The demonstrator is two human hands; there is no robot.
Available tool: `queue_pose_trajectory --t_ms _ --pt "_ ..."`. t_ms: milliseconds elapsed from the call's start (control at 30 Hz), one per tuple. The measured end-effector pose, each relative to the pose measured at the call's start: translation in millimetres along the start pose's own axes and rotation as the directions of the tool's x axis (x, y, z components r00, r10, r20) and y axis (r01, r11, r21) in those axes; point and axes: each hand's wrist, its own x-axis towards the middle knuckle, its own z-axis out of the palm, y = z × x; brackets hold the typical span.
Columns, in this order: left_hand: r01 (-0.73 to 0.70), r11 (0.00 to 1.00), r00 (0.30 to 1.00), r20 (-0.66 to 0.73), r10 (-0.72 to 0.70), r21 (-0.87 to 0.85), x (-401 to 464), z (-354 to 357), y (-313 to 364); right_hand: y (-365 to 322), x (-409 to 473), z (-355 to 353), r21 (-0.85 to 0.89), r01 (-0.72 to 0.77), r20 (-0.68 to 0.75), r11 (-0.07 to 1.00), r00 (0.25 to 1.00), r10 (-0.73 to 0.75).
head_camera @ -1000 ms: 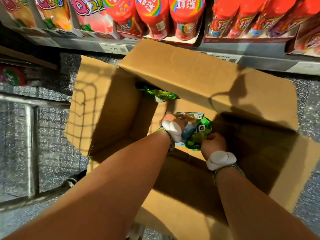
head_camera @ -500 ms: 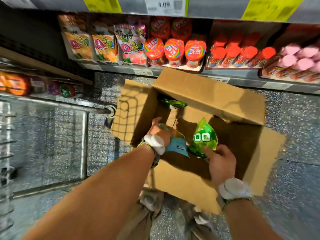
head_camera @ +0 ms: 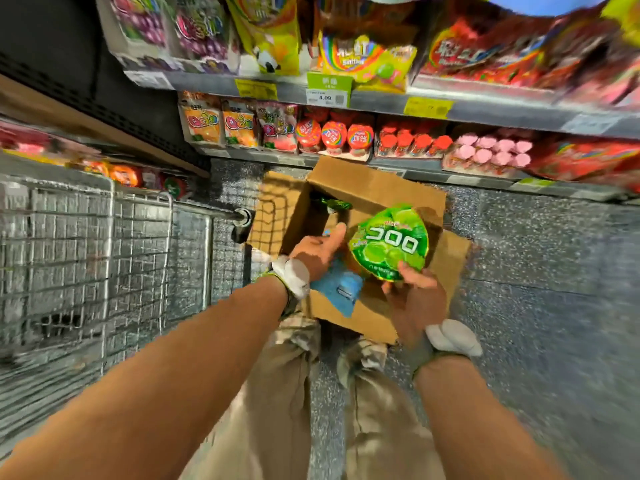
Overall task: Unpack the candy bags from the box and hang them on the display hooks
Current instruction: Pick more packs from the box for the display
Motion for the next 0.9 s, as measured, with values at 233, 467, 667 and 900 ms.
queue_pose_trajectory --t_ms 233,467,667,900 --pt "-0.189 0.950 0.979 0.032 0.203 -0.247 -88.9 -33.6 38.3 -31.1 -78.1 18.3 -0.047 -0.067 0.081 0.997 0.994 0.070" --pt "-0.298 0.934 0.954 -0.059 0.293 -0.194 -157.9 -65.8 72.4 -81.8 -171.8 34.0 -0.415 0.215 0.212 0.884 0.968 -0.135" --pt "-0.402 0.902 0.915 -0.070 0.396 -0.156 -205.5 -107.1 107.1 -130.0 -238.2 58.8 -0.497 0.401 0.378 0.770 0.898 -0.224" --pt "-0.522 0.836 0.852 -0.146 0.502 -0.171 -242.2 -138.6 150.0 -175.6 -293.3 93.2 -0.415 0.573 0.405 0.707 0.812 -0.421"
